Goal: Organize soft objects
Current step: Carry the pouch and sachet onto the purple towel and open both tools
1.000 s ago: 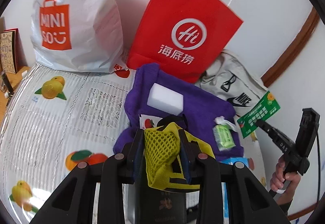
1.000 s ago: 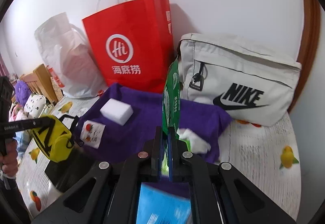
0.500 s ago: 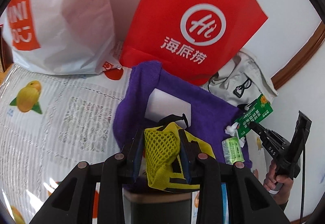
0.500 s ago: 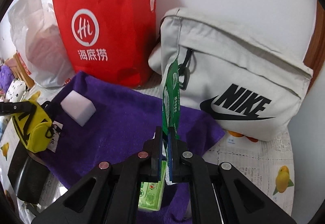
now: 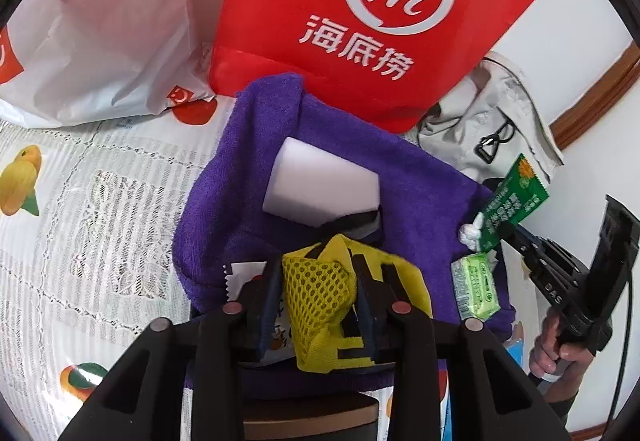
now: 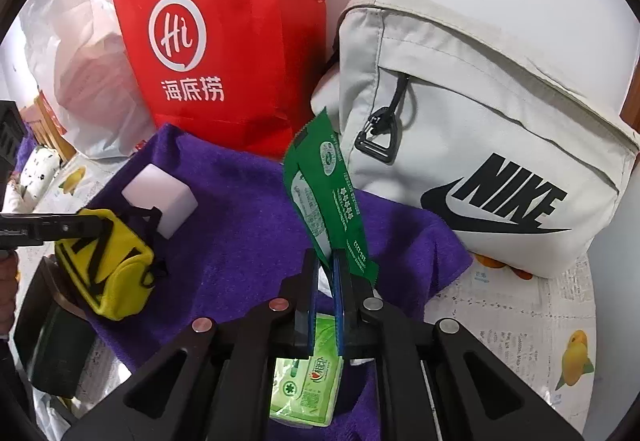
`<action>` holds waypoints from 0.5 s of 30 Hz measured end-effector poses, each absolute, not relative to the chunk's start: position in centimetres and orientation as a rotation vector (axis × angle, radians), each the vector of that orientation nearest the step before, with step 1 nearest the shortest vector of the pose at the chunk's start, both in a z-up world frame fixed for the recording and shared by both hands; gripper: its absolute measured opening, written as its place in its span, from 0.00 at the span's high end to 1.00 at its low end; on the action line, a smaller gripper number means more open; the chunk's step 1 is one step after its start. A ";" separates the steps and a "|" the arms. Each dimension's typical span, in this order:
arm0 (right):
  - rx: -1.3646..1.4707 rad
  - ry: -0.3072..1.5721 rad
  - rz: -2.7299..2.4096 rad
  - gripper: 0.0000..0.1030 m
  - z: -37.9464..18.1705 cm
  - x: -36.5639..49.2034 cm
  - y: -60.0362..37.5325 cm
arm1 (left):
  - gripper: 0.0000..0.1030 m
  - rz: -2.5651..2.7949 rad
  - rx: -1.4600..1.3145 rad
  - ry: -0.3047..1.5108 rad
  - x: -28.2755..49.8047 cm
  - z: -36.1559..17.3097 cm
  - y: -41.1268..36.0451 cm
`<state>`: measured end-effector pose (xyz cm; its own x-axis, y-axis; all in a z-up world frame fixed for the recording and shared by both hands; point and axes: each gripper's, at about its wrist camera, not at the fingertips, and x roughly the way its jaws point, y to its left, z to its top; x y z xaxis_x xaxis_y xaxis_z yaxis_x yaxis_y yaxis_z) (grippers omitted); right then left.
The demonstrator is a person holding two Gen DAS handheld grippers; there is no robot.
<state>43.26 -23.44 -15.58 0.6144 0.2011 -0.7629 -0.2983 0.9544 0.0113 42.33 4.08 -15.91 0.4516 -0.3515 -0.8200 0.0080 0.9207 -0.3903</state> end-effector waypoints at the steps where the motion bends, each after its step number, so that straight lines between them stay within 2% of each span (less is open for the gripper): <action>1: -0.121 0.866 0.292 0.92 -15.6 43.2 -23.3 | 0.68 -0.222 -0.348 1.088 42.4 -16.0 4.0; 2: -0.121 0.869 0.298 0.91 -15.5 43.2 -23.3 | 0.67 -0.220 -0.344 1.089 42.5 -16.0 3.9; 3: -0.116 0.873 0.304 0.90 -15.5 43.1 -23.3 | 0.62 -0.216 -0.340 1.096 42.6 -16.1 3.9; 4: -0.108 0.878 0.311 0.85 -15.5 43.1 -23.4 | 0.60 -0.210 -0.334 1.101 42.6 -16.1 3.9; 5: -0.096 0.883 0.321 0.76 -15.4 43.0 -23.5 | 0.55 -0.206 -0.324 1.099 42.6 -16.0 3.8; 7: -0.080 0.884 0.333 0.62 -15.3 42.9 -23.5 | 0.52 -0.195 -0.301 1.085 42.3 -15.7 3.8; 15: -0.023 0.878 0.346 0.57 -13.7 40.9 -23.9 | 0.46 -0.172 -0.294 1.038 39.7 -13.0 5.4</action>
<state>40.93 -23.93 -13.69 0.5867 0.2877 -0.7570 -0.3063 0.9442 0.1215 39.74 5.43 -13.00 0.4990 -0.2777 -0.8209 0.0018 0.9476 -0.3195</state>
